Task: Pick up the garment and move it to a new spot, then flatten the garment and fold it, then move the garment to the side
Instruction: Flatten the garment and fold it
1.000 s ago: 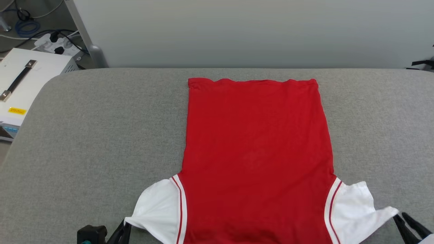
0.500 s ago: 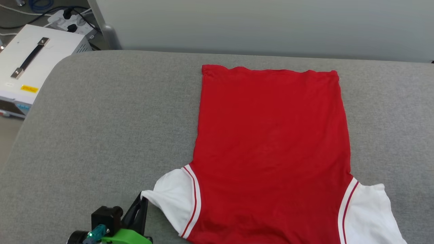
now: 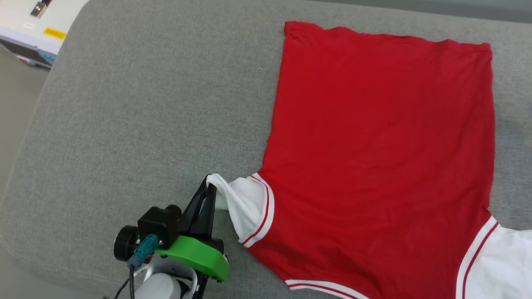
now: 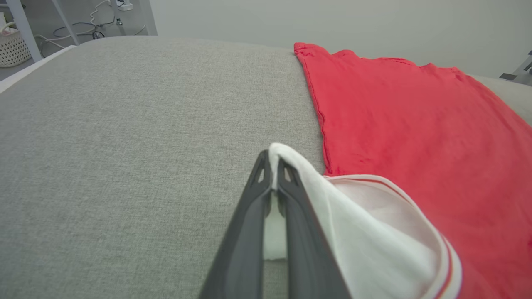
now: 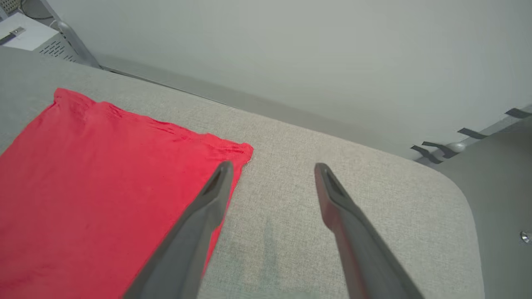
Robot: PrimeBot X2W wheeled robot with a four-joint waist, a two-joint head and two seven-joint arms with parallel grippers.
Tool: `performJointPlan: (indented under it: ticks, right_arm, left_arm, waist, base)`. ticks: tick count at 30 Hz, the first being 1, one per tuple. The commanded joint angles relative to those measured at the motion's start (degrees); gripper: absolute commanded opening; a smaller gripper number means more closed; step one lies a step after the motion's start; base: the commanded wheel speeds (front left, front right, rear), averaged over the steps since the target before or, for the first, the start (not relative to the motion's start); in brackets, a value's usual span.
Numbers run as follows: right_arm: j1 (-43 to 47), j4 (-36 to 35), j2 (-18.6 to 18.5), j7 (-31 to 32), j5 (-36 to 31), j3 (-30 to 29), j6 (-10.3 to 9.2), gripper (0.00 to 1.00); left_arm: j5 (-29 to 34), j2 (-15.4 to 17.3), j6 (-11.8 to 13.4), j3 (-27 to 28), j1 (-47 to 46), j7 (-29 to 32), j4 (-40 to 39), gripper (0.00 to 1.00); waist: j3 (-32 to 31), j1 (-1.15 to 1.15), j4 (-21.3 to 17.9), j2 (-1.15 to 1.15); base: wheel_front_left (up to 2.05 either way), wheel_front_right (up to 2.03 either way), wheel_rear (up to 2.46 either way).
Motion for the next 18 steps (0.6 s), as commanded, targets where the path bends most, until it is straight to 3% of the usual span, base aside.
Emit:
performJointPlan:
  ticks: [1, 7, 18]
  right_arm:
    - [-2.7, 1.5, -0.5, 3.0, 1.1, 1.1, -0.04, 1.0]
    - [-13.2, 7.9, -1.2, 14.4, 1.9, 5.5, -0.04, 1.0]
    - [-20.5, 15.8, -0.9, 17.2, -2.1, 10.3, -0.04, 1.0]
  left_arm:
    - [0.9, -1.0, -0.7, 0.5, -1.4, -0.3, -0.3, 0.0]
    - [3.7, -4.7, -3.1, 2.4, -3.2, -0.3, -0.5, 0.0]
    - [8.2, -9.8, -8.1, 5.9, -5.5, -0.3, 0.7, 0.0]
  waist:
    - [7.4, -0.01, 5.5, 0.0]
    - [13.1, -0.01, 8.0, 0.0]
    - [20.1, -0.01, 10.8, 0.0]
  base:
    - [0.0, 0.0, 0.0]
    - [0.0, 0.0, 0.0]
    - [0.0, 0.0, 0.0]
